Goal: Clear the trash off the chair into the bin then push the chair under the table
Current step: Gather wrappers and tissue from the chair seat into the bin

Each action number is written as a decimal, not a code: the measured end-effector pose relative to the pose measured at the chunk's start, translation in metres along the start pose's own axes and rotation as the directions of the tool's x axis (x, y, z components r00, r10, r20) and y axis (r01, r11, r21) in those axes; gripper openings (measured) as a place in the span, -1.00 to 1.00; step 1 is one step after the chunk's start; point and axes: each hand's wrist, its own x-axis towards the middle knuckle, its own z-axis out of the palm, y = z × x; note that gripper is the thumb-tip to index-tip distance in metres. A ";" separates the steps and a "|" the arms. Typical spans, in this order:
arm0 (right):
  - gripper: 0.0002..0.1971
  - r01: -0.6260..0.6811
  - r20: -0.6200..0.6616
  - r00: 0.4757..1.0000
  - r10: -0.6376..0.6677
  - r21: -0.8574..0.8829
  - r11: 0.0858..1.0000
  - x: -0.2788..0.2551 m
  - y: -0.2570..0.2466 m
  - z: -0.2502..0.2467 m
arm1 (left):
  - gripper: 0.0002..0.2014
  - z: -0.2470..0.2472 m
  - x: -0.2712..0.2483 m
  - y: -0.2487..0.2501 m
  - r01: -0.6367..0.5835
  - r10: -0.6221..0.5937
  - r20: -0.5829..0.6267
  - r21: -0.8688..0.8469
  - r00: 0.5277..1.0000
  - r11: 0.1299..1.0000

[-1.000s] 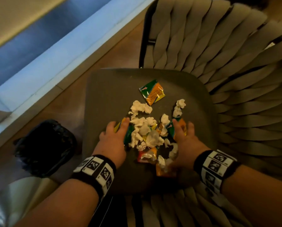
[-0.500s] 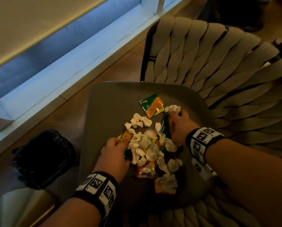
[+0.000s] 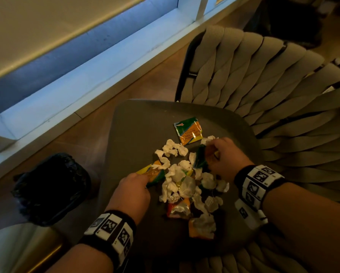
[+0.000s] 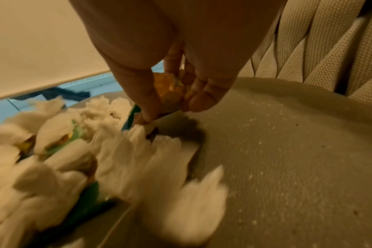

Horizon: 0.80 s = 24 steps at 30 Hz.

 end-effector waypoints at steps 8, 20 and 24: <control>-0.58 -0.003 0.062 0.998 -0.004 0.115 0.993 0.005 0.002 -0.006 | -0.80 -0.007 -0.004 -0.009 0.024 -0.029 -0.072 -0.066 0.997 0.998; -0.83 -0.047 0.067 0.996 0.051 -0.056 0.997 0.041 -0.029 -0.013 | -0.77 0.001 0.013 -0.025 0.005 -0.003 0.019 -0.091 1.000 0.996; -0.27 -0.051 0.105 0.993 0.058 -0.065 0.997 0.060 -0.049 -0.021 | -0.82 0.003 0.022 -0.028 0.028 -0.022 0.067 -0.094 0.998 0.995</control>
